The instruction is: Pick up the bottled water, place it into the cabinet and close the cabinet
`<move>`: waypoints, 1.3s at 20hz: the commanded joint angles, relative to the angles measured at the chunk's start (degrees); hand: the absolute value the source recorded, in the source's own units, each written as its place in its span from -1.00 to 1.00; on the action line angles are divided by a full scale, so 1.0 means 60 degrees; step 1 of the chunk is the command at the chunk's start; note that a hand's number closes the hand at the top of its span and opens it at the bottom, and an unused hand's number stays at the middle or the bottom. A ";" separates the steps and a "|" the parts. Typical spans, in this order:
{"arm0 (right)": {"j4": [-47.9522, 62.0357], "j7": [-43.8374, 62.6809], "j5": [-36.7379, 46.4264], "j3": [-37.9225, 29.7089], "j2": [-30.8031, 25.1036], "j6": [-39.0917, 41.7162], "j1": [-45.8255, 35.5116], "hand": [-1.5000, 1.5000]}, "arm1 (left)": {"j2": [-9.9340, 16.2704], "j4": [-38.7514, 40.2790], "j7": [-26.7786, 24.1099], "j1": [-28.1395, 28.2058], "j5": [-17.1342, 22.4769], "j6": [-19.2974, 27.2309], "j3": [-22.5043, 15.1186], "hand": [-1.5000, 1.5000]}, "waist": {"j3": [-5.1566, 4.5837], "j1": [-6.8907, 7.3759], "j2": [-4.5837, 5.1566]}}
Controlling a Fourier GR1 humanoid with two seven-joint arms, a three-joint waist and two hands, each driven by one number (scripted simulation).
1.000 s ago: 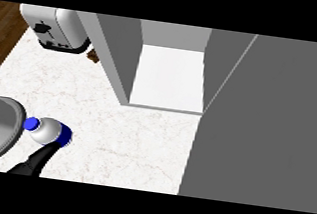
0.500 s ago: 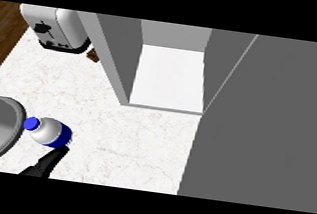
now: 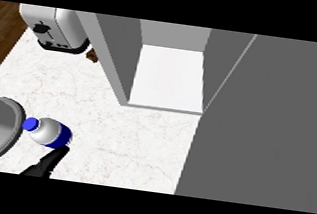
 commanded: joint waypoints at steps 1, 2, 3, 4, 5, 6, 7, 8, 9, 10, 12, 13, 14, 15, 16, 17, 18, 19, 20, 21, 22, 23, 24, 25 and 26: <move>-0.1277 0.0255 0.1300 0.0750 -0.0355 -0.0246 0.0693 -1.00 | -0.0068 -0.0588 0.0069 0.0217 -0.0728 0.0109 0.0103 -1.00 | -0.0012 -0.0042 -0.0013; -0.1305 0.0753 0.0943 0.0132 -0.0419 -0.0190 0.0049 -1.00 | -0.0006 -0.0499 0.0316 -0.0346 -0.0421 -0.0227 0.0806 -1.00 | -0.0014 -0.0016 0.0025; -0.0780 0.0102 0.1203 0.0565 -0.0349 -0.0353 0.0492 -1.00 | -0.0068 -0.0789 0.0713 -0.0226 -0.1172 -0.0144 0.0498 -1.00 | -0.0002 -0.0041 0.0012; -0.0654 0.0035 0.1066 0.0232 -0.0368 -0.0376 0.0274 -1.00 | -0.0068 -0.0878 0.0359 0.0136 -0.0869 -0.0283 0.0450 -1.00 | -0.0007 0.0020 0.0011; -0.0991 0.0291 0.1448 0.0727 -0.0337 -0.0554 0.0286 -1.00 | -0.0068 -0.0632 0.0282 0.0149 -0.0535 -0.0082 0.0448 -1.00 | -0.0015 0.0006 0.0002; -0.0951 0.0106 0.0981 0.0234 -0.0571 -0.0389 0.0297 -1.00 | 0.0110 -0.0110 -0.0018 -0.0369 -0.0068 -0.0061 0.0900 -1.00 | -0.0016 -0.0013 0.0019; -0.0860 0.0484 0.1168 0.0194 -0.0386 -0.0510 -0.0352 -1.00 | -0.0067 -0.0353 0.0377 -0.0246 -0.0565 -0.0314 0.0662 -1.00 | -0.0014 0.0027 0.0028; -0.0641 -0.0066 0.1660 0.1093 -0.0365 -0.0659 0.0175 -1.00 | 0.0487 0.0243 -0.0018 -0.0696 0.0633 -0.0139 0.1683 -1.00 | -0.0026 -0.0034 0.0011; -0.0893 0.0286 0.1469 0.0806 -0.0533 -0.0705 0.0184 -1.00 | 0.0273 0.0683 -0.0082 -0.0772 0.0415 -0.0073 0.1478 -1.00 | -0.0022 -0.0034 0.0021; -0.0968 -0.0060 0.1494 0.0958 -0.0787 -0.0630 0.0515 -1.00 | 0.0026 0.0590 -0.0142 -0.0620 0.0112 -0.0008 0.1075 -1.00 | -0.0017 -0.0051 0.0009; -0.1168 0.0500 0.1393 0.0761 -0.0718 -0.0767 -0.0030 -1.00 | 0.0065 0.0819 -0.0206 -0.0952 0.0373 0.0032 0.1448 -1.00 | -0.0022 -0.0022 0.0024; -0.1352 0.0534 0.1261 0.0680 -0.0949 -0.0694 0.0096 -1.00 | 0.0094 0.1440 -0.0656 -0.1036 0.0914 0.0429 0.1546 -1.00 | -0.0030 -0.0049 0.0020; -0.1379 0.0839 0.1774 0.1149 -0.0746 -0.1030 0.0005 -1.00 | 0.0250 0.1016 -0.0705 -0.0719 0.0937 0.0288 0.1582 -1.00 | -0.0032 -0.0020 0.0005; -0.1428 0.1072 0.1404 0.0747 -0.0808 -0.0951 -0.0356 -1.00 | 0.0501 0.0808 -0.0678 -0.0475 0.1461 0.0166 0.1836 -1.00 | -0.0033 0.0031 0.0012; -0.1032 0.0395 0.1497 0.1041 -0.0811 -0.1101 0.0139 -1.00 | 0.0327 0.1554 -0.1095 -0.0850 0.1605 0.0481 0.1851 -1.00 | -0.0027 -0.0030 0.0014; -0.0679 0.0075 0.1356 0.0927 -0.0725 -0.1174 0.0058 -1.00 | 0.0271 0.2202 -0.1407 -0.1040 0.1800 0.0709 0.2023 -1.00 | -0.0028 -0.0039 0.0023; -0.1621 0.0692 0.1575 0.1137 -0.0973 -0.1177 0.0051 -1.00 | 0.0297 0.1752 -0.1240 -0.0851 0.1769 0.0545 0.2088 -1.00 | -0.0032 -0.0049 0.0001; -0.0959 0.0519 0.1853 0.1423 -0.0836 -0.1362 0.0014 -1.00 | 0.0167 0.2145 -0.1811 -0.0532 0.2116 0.0849 0.1844 -1.00 | -0.0036 -0.0021 0.0000; -0.1214 0.0975 0.1680 0.1159 -0.0888 -0.1277 -0.0500 -1.00 | 0.0418 0.2256 -0.1849 -0.0850 0.2522 0.0663 0.2250 -1.00 | -0.0040 0.0000 0.0012; -0.1484 0.0990 0.1066 0.0525 -0.1153 -0.1189 -0.0342 -1.00 | 0.0522 0.2563 -0.2281 -0.0798 0.2961 0.0732 0.2376 -1.00 | -0.0039 -0.0002 0.0018; -0.1500 0.0845 0.2089 0.1671 -0.1067 -0.1491 -0.0058 -1.00 | 0.0444 0.2678 -0.2227 -0.0831 0.2790 0.0644 0.2362 -1.00 | -0.0042 -0.0086 -0.0017; -0.0585 0.0736 0.1604 0.1033 -0.0851 -0.1468 -0.0670 -1.00 | 0.0109 0.2876 -0.2925 -0.0527 0.3025 0.0897 0.1812 -1.00 | -0.0033 0.0029 0.0018; -0.1350 0.0390 0.1636 0.1436 -0.1341 -0.1414 0.0183 -1.00 | 0.0564 0.2878 -0.2572 -0.0954 0.3531 0.0469 0.2569 -1.00 | -0.0030 -0.0069 -0.0004; -0.0453 -0.0187 0.1386 0.1147 -0.1235 -0.1399 -0.0012 -1.00 | 0.0377 0.3179 -0.3314 -0.0696 0.4057 0.0603 0.2291 -1.00 | -0.0029 -0.0005 0.0009; -0.0548 0.0542 0.1115 0.0546 -0.0956 -0.1501 -0.0809 -1.00 | 0.0565 0.3200 -0.3512 -0.0637 0.4461 0.0379 0.2556 -1.00 | -0.0034 0.0064 0.0028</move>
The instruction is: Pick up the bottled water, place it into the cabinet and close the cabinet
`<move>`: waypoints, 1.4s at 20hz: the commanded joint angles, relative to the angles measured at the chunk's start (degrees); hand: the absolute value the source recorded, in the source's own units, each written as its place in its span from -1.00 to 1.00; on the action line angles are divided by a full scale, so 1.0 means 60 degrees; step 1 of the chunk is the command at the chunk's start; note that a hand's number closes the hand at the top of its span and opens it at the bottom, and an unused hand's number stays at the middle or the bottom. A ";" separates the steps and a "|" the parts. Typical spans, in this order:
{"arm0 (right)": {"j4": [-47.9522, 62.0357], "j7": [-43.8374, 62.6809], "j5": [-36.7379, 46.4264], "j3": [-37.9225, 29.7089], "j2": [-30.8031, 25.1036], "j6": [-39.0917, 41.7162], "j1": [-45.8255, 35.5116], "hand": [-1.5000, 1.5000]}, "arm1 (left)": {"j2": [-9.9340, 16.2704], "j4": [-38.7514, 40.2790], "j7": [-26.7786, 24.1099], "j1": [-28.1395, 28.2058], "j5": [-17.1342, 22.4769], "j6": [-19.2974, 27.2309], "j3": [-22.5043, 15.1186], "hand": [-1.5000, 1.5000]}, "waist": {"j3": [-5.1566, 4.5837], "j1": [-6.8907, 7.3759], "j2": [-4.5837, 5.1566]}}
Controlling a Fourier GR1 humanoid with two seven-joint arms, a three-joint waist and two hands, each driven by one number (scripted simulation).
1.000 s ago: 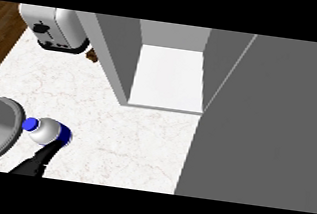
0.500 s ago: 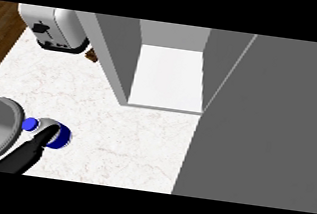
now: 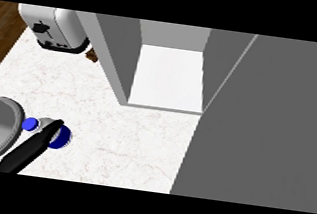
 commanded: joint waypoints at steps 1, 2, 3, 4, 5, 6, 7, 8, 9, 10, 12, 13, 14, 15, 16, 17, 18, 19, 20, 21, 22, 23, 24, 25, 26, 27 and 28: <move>-0.0995 0.0238 0.1107 0.0430 -0.0310 -0.0127 0.0336 -1.00 | 0.0121 0.1226 -0.1333 -0.0507 0.1771 -0.0142 0.0663 -1.00 | -0.0009 -0.0044 -0.0008; -0.0832 0.0292 0.1055 0.0222 -0.0262 -0.0157 0.0074 -1.00 | 0.0145 0.0986 -0.1630 0.0013 0.2022 -0.0389 0.0601 -1.00 | -0.0003 0.0026 -0.0002; -0.1375 0.0072 0.0770 0.0200 -0.0620 -0.0104 0.0677 -1.00 | 0.0061 0.1221 -0.1532 -0.0233 0.1897 -0.0403 0.0712 -1.00 | 0.0008 -0.0034 -0.0001; -0.1003 0.0000 0.1050 0.0454 -0.0557 -0.0194 0.0593 -1.00 | -0.0065 0.0869 -0.2432 0.0584 0.2553 -0.0654 0.0525 -1.00 | 0.0000 0.0033 -0.0019; -0.1313 0.0333 0.0882 0.0343 -0.0616 -0.0214 0.0487 -1.00 | -0.0356 0.2035 -0.2907 -0.0152 0.2568 -0.0546 0.0664 -1.00 | -0.0005 -0.0028 -0.0004; -0.1309 0.0333 0.0732 0.0000 -0.0678 -0.0146 0.0237 -1.00 | -0.0408 0.2314 -0.2877 -0.0564 0.2611 -0.0576 0.0842 -1.00 | 0.0000 -0.0031 0.0013; -0.0952 0.0360 0.1432 0.0792 -0.0346 -0.0469 0.0128 -1.00 | -0.0446 0.2784 -0.3315 -0.0645 0.2937 -0.0781 0.1035 -1.00 | -0.0009 -0.0042 0.0001; -0.0987 0.0389 0.0818 0.0015 -0.0418 -0.0429 -0.0012 -1.00 | -0.0264 0.2328 -0.3716 -0.0181 0.3493 -0.1243 0.1346 -1.00 | 0.0000 0.0041 0.0010; -0.0864 -0.0028 0.0779 0.0024 -0.0538 -0.0430 0.0189 -1.00 | -0.0464 0.3141 -0.4502 -0.0475 0.3926 -0.1008 0.1125 -1.00 | -0.0006 -0.0008 0.0006; -0.1086 0.0603 0.0888 0.0058 -0.0548 -0.0408 -0.0135 -1.00 | -0.0466 0.3188 -0.4513 -0.0521 0.4006 -0.1359 0.1304 -1.00 | -0.0001 0.0016 0.0014; -0.1422 0.0504 0.0955 0.0338 -0.0806 -0.0430 0.0160 -1.00 | -0.0470 0.3920 -0.5120 -0.0905 0.4409 -0.0694 0.0800 -1.00 | -0.0002 -0.0058 0.0006; -0.1000 0.0238 0.1282 0.0589 -0.0858 -0.0535 0.0413 -1.00 | -0.0472 0.3660 -0.4954 -0.0687 0.4499 -0.1301 0.1277 -1.00 | 0.0008 -0.0026 0.0006; -0.0961 0.0182 0.1291 0.0661 -0.0708 -0.0716 0.0369 -1.00 | -0.0473 0.4004 -0.5519 -0.0630 0.4924 -0.1553 0.1401 -1.00 | 0.0005 -0.0017 0.0005; -0.1169 0.0935 0.1353 0.0782 -0.0418 -0.0817 -0.0370 -1.00 | -0.0474 0.4485 -0.6182 -0.0434 0.5436 -0.1531 0.1219 -1.00 | -0.0014 0.0018 0.0004; -0.1137 0.0159 0.1019 0.0460 -0.0906 -0.0625 0.0274 -1.00 | -0.0474 0.4169 -0.5670 -0.0799 0.4977 -0.1610 0.1523 -1.00 | 0.0013 -0.0019 0.0011; -0.0639 0.0165 0.1152 0.0471 -0.0534 -0.0853 -0.0116 -1.00 | -0.0475 0.4645 -0.6332 -0.0630 0.5689 -0.1908 0.1562 -1.00 | 0.0005 0.0014 0.0015; -0.1321 0.0897 0.0841 0.0081 -0.0839 -0.0655 -0.0336 -1.00 | -0.0475 0.5186 -0.6507 -0.1033 0.5707 -0.1738 0.1592 -1.00 | 0.0002 -0.0006 0.0024; -0.0728 0.0679 0.1300 0.0418 -0.0429 -0.0938 -0.0607 -1.00 | -0.0476 0.5054 -0.6814 -0.0619 0.6098 -0.2177 0.1617 -1.00 | 0.0001 0.0030 0.0016; -0.1102 0.1083 0.1005 0.0073 -0.0694 -0.0770 -0.0685 -1.00 | -0.0476 0.5265 -0.7079 -0.0869 0.6177 -0.1344 0.1055 -1.00 | 0.0004 0.0014 0.0021; -0.0873 0.0623 0.1760 0.1117 -0.0458 -0.1087 -0.0384 -1.00 | -0.0476 0.5561 -0.7085 -0.1140 0.6169 -0.1508 0.1389 -1.00 | 0.0004 -0.0032 0.0006; -0.1234 0.0266 0.1397 0.1095 -0.0939 -0.0970 0.0252 -1.00 | -0.0476 0.6119 -0.7506 -0.1293 0.6557 -0.1815 0.1720 -1.00 | 0.0006 -0.0082 0.0001; -0.1019 0.0714 0.1579 0.0927 -0.0764 -0.1063 -0.0294 -1.00 | -0.0476 0.5870 -0.7756 -0.0835 0.6754 -0.2000 0.1706 -1.00 | 0.0003 -0.0009 0.0005; -0.0410 0.0316 0.1634 0.1172 -0.0555 -0.1195 -0.0357 -1.00 | -0.0476 0.6867 -0.8251 -0.1472 0.7237 -0.2088 0.1714 -1.00 | -0.0001 -0.0040 0.0014; -0.0844 0.0158 0.0821 0.0334 -0.1091 -0.0880 -0.0094 -1.00 | -0.0476 0.6769 -0.7989 -0.1543 0.6927 -0.2199 0.2073 -1.00 | 0.0013 -0.0027 0.0025; -0.1300 0.1301 0.0970 0.0221 -0.0867 -0.0937 -0.0767 -1.00 | -0.0476 0.6726 -0.7806 -0.1647 0.6905 -0.2161 0.2057 -1.00 | 0.0008 0.0001 0.0028; -0.1173 0.0749 0.1281 0.0688 -0.1002 -0.1068 -0.0342 -1.00 | -0.0477 0.7888 -0.8899 -0.1960 0.7488 -0.2477 0.2280 -1.00 | -0.0004 -0.0086 0.0019; -0.1300 0.0723 0.1498 0.0938 -0.1087 -0.1158 -0.0088 -1.00 | -0.0477 0.7660 -0.8325 -0.2135 0.7285 -0.2238 0.2220 -1.00 | 0.0008 -0.0081 0.0012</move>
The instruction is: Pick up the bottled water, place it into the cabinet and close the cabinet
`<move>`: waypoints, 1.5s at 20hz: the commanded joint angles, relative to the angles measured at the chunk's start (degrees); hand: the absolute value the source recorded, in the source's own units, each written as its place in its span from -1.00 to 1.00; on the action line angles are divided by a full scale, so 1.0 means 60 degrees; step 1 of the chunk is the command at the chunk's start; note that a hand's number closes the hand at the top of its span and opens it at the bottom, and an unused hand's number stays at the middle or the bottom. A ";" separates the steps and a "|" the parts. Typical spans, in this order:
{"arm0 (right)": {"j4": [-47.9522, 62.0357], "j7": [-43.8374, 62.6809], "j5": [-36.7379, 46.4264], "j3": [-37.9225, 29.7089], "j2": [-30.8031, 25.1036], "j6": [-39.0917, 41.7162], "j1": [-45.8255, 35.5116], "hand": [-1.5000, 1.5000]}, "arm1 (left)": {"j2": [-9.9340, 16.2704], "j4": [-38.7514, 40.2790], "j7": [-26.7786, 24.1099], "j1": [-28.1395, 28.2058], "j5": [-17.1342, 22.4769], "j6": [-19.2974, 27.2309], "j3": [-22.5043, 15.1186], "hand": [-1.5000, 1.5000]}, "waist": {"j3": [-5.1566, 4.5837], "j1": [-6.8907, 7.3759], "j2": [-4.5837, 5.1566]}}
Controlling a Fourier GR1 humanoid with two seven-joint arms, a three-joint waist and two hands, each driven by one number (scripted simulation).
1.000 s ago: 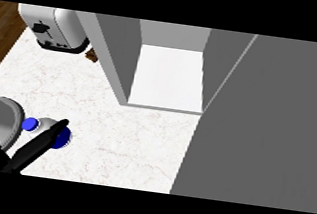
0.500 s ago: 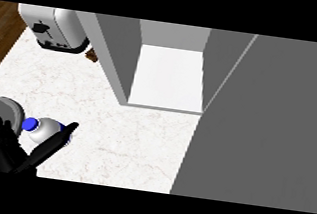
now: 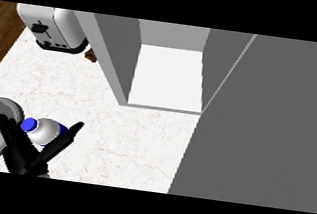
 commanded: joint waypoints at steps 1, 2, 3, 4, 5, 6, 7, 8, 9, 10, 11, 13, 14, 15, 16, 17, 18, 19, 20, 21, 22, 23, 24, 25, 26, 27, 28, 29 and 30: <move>-0.1223 -0.0188 0.0982 0.0540 -0.0633 -0.0006 0.0944 -1.00 | -0.0005 0.1824 -0.1751 -0.0576 0.1147 -0.0115 0.0265 -1.00 | -0.0005 -0.0117 -0.0011; -0.1756 0.1321 0.0820 -0.0352 -0.0326 -0.0095 -0.0150 -1.00 | -0.0005 0.1031 -0.0900 -0.0363 0.0589 0.0015 0.0158 -1.00 | 0.0001 0.0025 0.0007; -0.0804 0.0108 0.0970 0.0389 -0.0267 -0.0004 0.0224 -1.00 | -0.0005 0.1825 -0.1782 -0.0723 0.1332 0.0180 0.0038 -1.00 | 0.0005 0.0007 0.0006; -0.0809 0.0063 0.1371 0.0581 -0.0293 -0.0227 0.0414 -1.00 | -0.0005 0.1385 -0.1981 -0.0079 0.1479 -0.0203 -0.0125 -1.00 | 0.0005 0.0018 -0.0009; -0.0911 0.0151 0.0433 -0.0298 -0.0489 0.0118 0.0086 -1.00 | -0.0005 0.2208 -0.1806 -0.0905 0.1170 -0.0584 0.0874 -1.00 | 0.0009 0.0025 0.0019; -0.0222 0.0052 0.1410 0.0781 0.0152 -0.0345 -0.0024 -1.00 | -0.0005 0.2708 -0.2258 -0.0890 0.1506 -0.0906 0.0793 -1.00 | 0.0003 0.0023 0.0009; -0.0784 0.0276 0.0610 -0.0096 -0.0290 -0.0039 -0.0087 -1.00 | -0.0005 0.3413 -0.2674 -0.1431 0.1808 -0.0769 0.0831 -1.00 | 0.0001 -0.0003 0.0024; -0.0987 0.1132 0.1338 0.0394 -0.0032 -0.0322 -0.0428 -1.00 | -0.0005 0.3041 -0.3322 -0.0736 0.2532 -0.0450 -0.0050 -1.00 | -0.0010 0.0015 0.0003; -0.1280 0.0325 0.0179 -0.0437 -0.0810 0.0128 0.0339 -1.00 | -0.0005 0.3123 -0.3198 -0.0594 0.2128 -0.1062 0.0642 -1.00 | 0.0010 0.0020 0.0012; -0.0713 0.0573 0.1826 0.1103 0.0139 -0.0559 -0.0040 -1.00 | -0.0005 0.3060 -0.2968 -0.0849 0.2145 -0.0733 0.0279 -1.00 | 0.0004 0.0015 -0.0005; -0.0722 0.0884 0.1414 0.0644 0.0111 -0.0414 -0.0538 -1.00 | -0.0005 0.3291 -0.3853 -0.0494 0.2893 -0.0882 0.0103 -1.00 | -0.0004 0.0042 0.0000; -0.1072 0.0519 0.1496 0.0990 -0.0388 -0.0370 0.0136 -1.00 | -0.0005 0.3435 -0.3882 -0.0471 0.2855 -0.1301 0.0209 -1.00 | 0.0005 -0.0001 -0.0014; -0.0875 0.1157 0.0951 0.0016 -0.0194 -0.0200 -0.0721 -1.00 | -0.0005 0.4082 -0.3779 -0.1122 0.2650 -0.1654 0.0734 -1.00 | 0.0003 0.0038 0.0016; -0.1139 0.0654 0.0821 0.0364 -0.0442 -0.0171 -0.0204 -1.00 | -0.0005 0.4170 -0.4581 -0.0928 0.3568 -0.1569 0.0079 -1.00 | 0.0002 0.0003 0.0003; -0.0989 0.1019 0.1463 0.0814 -0.0172 -0.0434 -0.0339 -1.00 | -0.0005 0.4263 -0.4166 -0.1374 0.2888 -0.1783 0.0552 -1.00 | 0.0003 -0.0003 0.0000; -0.0750 0.0754 0.1072 0.0414 -0.0154 -0.0348 -0.0407 -1.00 | 0.0013 0.4003 -0.4120 -0.0994 0.2695 -0.2002 0.0718 -1.00 | 0.0011 0.0044 0.0006; -0.1573 0.1019 0.1378 0.0726 -0.0476 -0.0426 -0.0176 -1.00 | -0.0004 0.3750 -0.4145 -0.0546 0.2820 -0.2205 0.0525 -1.00 | 0.0006 0.0005 -0.0022; -0.0702 0.0499 0.0811 0.0093 -0.0379 -0.0381 -0.0213 -1.00 | 0.0223 0.4264 -0.4285 -0.1049 0.2851 -0.2472 0.0969 -1.00 | 0.0012 0.0033 0.0011; -0.1118 0.0733 0.1414 0.0775 -0.0467 -0.0455 -0.0084 -1.00 | 0.0034 0.4722 -0.4464 -0.1316 0.2891 -0.2591 0.1038 -1.00 | 0.0005 -0.0017 -0.0001; -0.0899 0.0760 0.1102 0.0333 -0.0326 -0.0440 -0.0486 -1.00 | -0.0002 0.4844 -0.4796 -0.1427 0.3533 -0.2424 0.0347 -1.00 | 0.0002 -0.0004 0.0006; -0.0839 0.1262 0.0721 -0.0082 -0.0206 -0.0267 -0.0967 -1.00 | -0.0003 0.4914 -0.4853 -0.1711 0.3269 -0.2580 0.0743 -1.00 | 0.0004 0.0038 0.0019; -0.0986 0.0760 0.1353 0.0662 -0.0444 -0.0529 -0.0130 -1.00 | -0.0003 0.5210 -0.4981 -0.1771 0.3501 -0.2737 0.0772 -1.00 | 0.0004 -0.0029 0.0001; -0.1327 0.0293 0.0427 0.0116 -0.0999 -0.0198 0.0323 -1.00 | 0.0260 0.5104 -0.4706 -0.1873 0.3293 -0.2973 0.1144 1.00 | 0.0015 -0.0024 0.0008; -0.0873 -0.0034 0.1326 0.1087 -0.0544 -0.0631 0.0464 -1.00 | 0.0022 0.4428 -0.4582 -0.1581 0.3255 -0.2715 0.0915 1.00 | 0.0015 -0.0005 -0.0015; -0.1723 0.0885 0.0626 -0.0045 -0.1038 -0.0285 0.0036 -1.00 | -0.0001 0.4713 -0.4990 -0.1643 0.3640 -0.2858 0.0726 1.00 | 0.0008 -0.0007 -0.0002; -0.0766 0.0449 0.1267 0.0870 -0.0433 -0.0612 0.0049 -1.00 | -0.0002 0.5460 -0.5555 -0.2254 0.4186 -0.2446 0.0300 1.00 | 0.0004 -0.0027 0.0004; -0.1015 0.0138 0.1064 0.0767 -0.0823 -0.0499 0.0429 -1.00 | 0.0053 0.4964 -0.5232 -0.1331 0.3572 -0.3541 0.0939 1.00 | 0.0013 0.0014 -0.0004; -0.0713 -0.0197 0.0667 0.0291 -0.0740 -0.0432 0.0255 -1.00 | -0.0002 0.4977 -0.5266 -0.1712 0.3861 -0.3052 0.0664 1.00 | 0.0015 0.0027 0.0007; -0.0809 0.0201 0.1202 0.0830 -0.0535 -0.0597 0.0143 -1.00 | -0.0002 0.5650 -0.5659 -0.2028 0.3983 -0.3303 0.0710 1.00 | 0.0006 -0.0003 0.0007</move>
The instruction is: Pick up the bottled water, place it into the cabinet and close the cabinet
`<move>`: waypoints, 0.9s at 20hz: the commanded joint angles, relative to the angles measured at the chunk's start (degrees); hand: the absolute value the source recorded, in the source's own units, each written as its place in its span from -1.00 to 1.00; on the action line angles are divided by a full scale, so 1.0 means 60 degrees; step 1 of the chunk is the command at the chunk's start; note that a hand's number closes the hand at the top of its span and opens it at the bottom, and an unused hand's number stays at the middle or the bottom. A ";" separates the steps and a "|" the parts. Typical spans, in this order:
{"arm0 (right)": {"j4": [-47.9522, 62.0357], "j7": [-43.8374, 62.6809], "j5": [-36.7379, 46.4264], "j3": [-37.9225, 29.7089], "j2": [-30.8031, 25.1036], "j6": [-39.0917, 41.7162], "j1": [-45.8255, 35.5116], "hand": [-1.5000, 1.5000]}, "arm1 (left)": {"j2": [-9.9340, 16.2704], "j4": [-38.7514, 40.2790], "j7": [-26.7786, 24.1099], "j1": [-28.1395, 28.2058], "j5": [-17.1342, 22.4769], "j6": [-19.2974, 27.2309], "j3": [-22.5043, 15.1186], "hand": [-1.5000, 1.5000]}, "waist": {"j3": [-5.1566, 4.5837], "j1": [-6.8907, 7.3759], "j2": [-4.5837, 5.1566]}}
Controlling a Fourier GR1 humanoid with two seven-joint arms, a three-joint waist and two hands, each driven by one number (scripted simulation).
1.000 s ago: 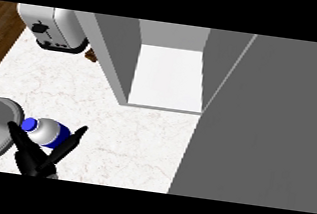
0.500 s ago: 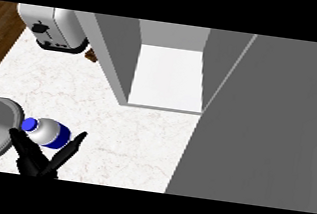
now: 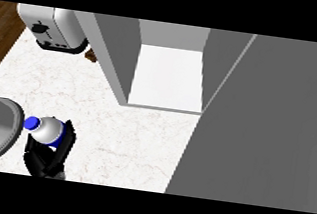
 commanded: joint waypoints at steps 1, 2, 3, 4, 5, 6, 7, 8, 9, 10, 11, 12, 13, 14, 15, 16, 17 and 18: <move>-0.1226 0.0702 0.1449 0.0655 -0.0043 -0.0241 0.0232 -1.00 | -0.0050 0.0930 -0.0999 -0.0230 0.0360 -0.0827 0.0208 1.00 | -0.0017 -0.0044 -0.0001; -0.0599 0.0693 0.1040 0.0119 0.0195 -0.0083 -0.0352 -1.00 | -0.0048 -0.0086 -0.0408 -0.0059 0.0133 -0.0550 0.0084 1.00 | -0.0005 0.0059 0.0004; -0.0926 0.0268 0.0625 -0.0119 -0.0178 -0.0056 0.0228 -1.00 | 0.0160 -0.0771 0.0102 0.0541 0.0062 -0.0624 -0.0110 1.00 | 0.0005 0.0068 -0.0007; -0.0893 0.0177 0.1137 0.0515 -0.0196 -0.0068 0.0265 -1.00 | 0.0254 0.0636 -0.0456 -0.0281 0.0198 -0.1244 0.0406 1.00 | -0.0008 -0.0016 0.0003; -0.1141 0.0155 0.0348 -0.0286 -0.0504 0.0124 0.0310 -1.00 | 0.0006 -0.0870 0.0110 0.0152 0.0031 -0.0509 -0.0159 1.00 | 0.0007 0.0053 -0.0008; -0.0995 0.0303 0.0706 0.0047 -0.0412 -0.0004 0.0181 -1.00 | 0.0029 0.0316 -0.0268 0.0004 -0.0258 -0.1645 -0.0416 1.00 | -0.0010 -0.0039 0.0000; -0.0797 0.0087 0.0420 0.0070 -0.0366 0.0007 0.0066 -1.00 | 0.0484 -0.0049 0.0787 0.0110 -0.0644 -0.2053 -0.1261 1.00 | -0.0005 -0.0092 -0.0032; -0.0522 -0.0078 0.0384 0.0058 -0.0372 -0.0003 0.0024 -1.00 | 0.0809 -0.0006 0.1370 -0.0362 -0.0899 -0.2223 -0.1675 1.00 | -0.0003 -0.0224 -0.0034; -0.0522 0.0041 0.0285 0.0064 -0.0285 0.0003 -0.0186 -1.00 | 0.0948 0.0155 0.1453 -0.0260 -0.1283 -0.2884 -0.2241 1.00 | -0.0020 -0.0294 -0.0026; -0.0307 -0.0279 0.0084 -0.0034 -0.0399 0.0088 -0.0122 -1.00 | 0.1169 0.0306 0.1719 -0.0365 -0.1484 -0.3565 -0.2626 1.00 | -0.0011 -0.0406 0.0004; -0.0142 -0.0248 0.0040 -0.0045 -0.0196 0.0047 -0.0395 -1.00 | 0.1147 0.0320 0.1993 -0.0507 -0.1888 -0.3960 -0.3280 1.00 | -0.0022 -0.0465 0.0028; -0.0176 -0.0281 0.0155 -0.0048 -0.0286 0.0000 -0.0271 -1.00 | 0.1251 0.0421 0.1894 -0.0431 -0.1885 -0.4530 -0.3324 1.00 | -0.0024 -0.0363 0.0010; -0.0382 0.0049 0.0343 0.0038 -0.0348 -0.0117 -0.0132 -1.00 | 0.1121 0.0397 0.1784 -0.0389 -0.1996 -0.4707 -0.3493 1.00 | -0.0026 -0.0290 -0.0017; -0.0225 0.0143 0.0543 0.0174 -0.0114 -0.0208 -0.0394 -1.00 | 0.1210 0.0406 0.1703 -0.0556 -0.2038 -0.4947 -0.3483 1.00 | -0.0025 -0.0150 -0.0006; -0.0893 0.0361 0.0552 -0.0108 -0.0507 -0.0085 -0.0307 -1.00 | 0.1090 0.0668 0.1471 -0.0550 -0.1925 -0.5313 -0.3366 1.00 | -0.0023 -0.0148 -0.0001; -0.0599 -0.0085 0.0570 0.0182 -0.0478 -0.0115 0.0035 -1.00 | 0.1554 0.0230 0.1903 -0.0615 -0.1792 -0.5441 -0.3156 1.00 | -0.0003 -0.0038 -0.0009; -0.0938 0.0001 0.0385 -0.0022 -0.0634 -0.0149 0.0332 -1.00 | 0.1625 0.0269 0.1809 -0.0770 -0.1875 -0.5411 -0.3046 1.00 | 0.0000 -0.0031 -0.0002; -0.0715 0.0318 0.0866 0.0237 -0.0176 -0.0314 -0.0221 -1.00 | 0.1543 -0.0227 0.2262 -0.1018 -0.1914 -0.4929 -0.3088 1.00 | -0.0003 0.0011 -0.0010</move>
